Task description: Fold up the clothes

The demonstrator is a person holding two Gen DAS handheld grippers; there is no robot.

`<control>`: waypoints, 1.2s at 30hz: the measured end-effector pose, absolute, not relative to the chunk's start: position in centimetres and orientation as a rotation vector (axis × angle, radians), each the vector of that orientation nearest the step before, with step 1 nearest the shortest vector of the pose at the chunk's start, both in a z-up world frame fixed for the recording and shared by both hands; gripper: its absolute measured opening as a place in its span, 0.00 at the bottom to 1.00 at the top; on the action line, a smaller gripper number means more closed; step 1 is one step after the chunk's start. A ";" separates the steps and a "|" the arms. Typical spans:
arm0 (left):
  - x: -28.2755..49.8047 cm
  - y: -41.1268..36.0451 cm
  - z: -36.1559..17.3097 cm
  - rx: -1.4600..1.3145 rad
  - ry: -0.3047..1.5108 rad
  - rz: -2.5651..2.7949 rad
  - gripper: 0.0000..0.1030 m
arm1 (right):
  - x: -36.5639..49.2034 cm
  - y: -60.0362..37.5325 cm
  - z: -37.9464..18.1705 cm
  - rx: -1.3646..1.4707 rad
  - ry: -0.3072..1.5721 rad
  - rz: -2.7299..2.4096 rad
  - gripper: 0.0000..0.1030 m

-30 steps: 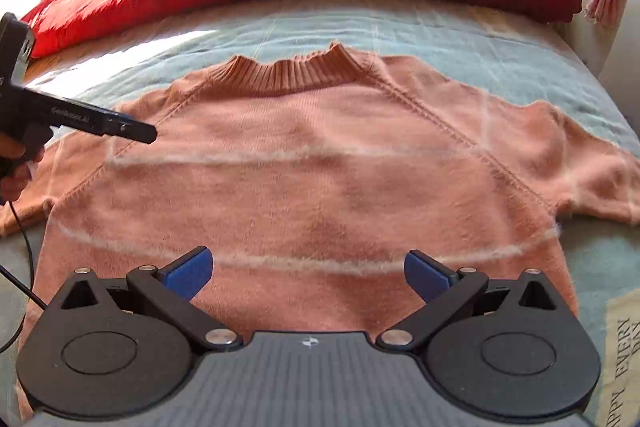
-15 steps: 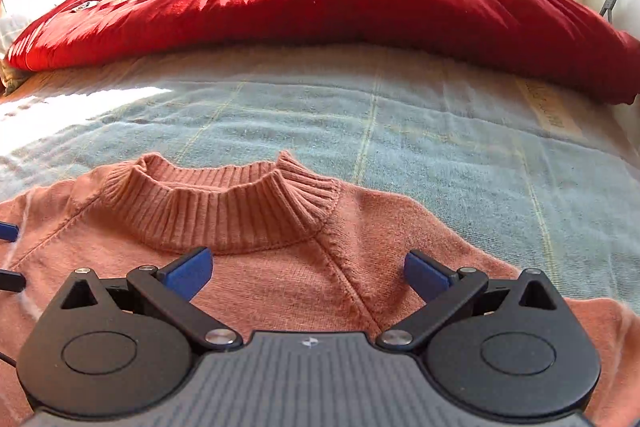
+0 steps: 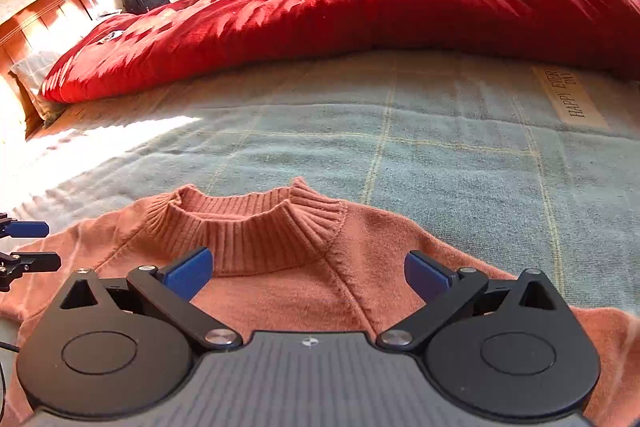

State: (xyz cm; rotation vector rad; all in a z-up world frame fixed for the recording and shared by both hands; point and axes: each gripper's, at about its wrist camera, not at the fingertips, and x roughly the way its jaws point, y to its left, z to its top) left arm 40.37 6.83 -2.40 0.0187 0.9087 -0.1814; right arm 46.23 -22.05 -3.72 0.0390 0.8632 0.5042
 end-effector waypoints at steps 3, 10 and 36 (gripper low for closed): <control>36.1 5.2 -2.8 0.068 0.925 -0.243 0.78 | 42.3 -21.7 -3.3 0.008 0.878 0.507 1.00; 27.1 3.0 -5.3 0.245 0.963 -0.413 0.78 | 31.3 -18.8 -4.3 -0.107 0.923 0.457 1.00; 20.0 5.0 -7.3 0.115 0.764 -0.460 0.84 | 16.3 -16.1 -8.6 -0.131 0.885 0.397 1.00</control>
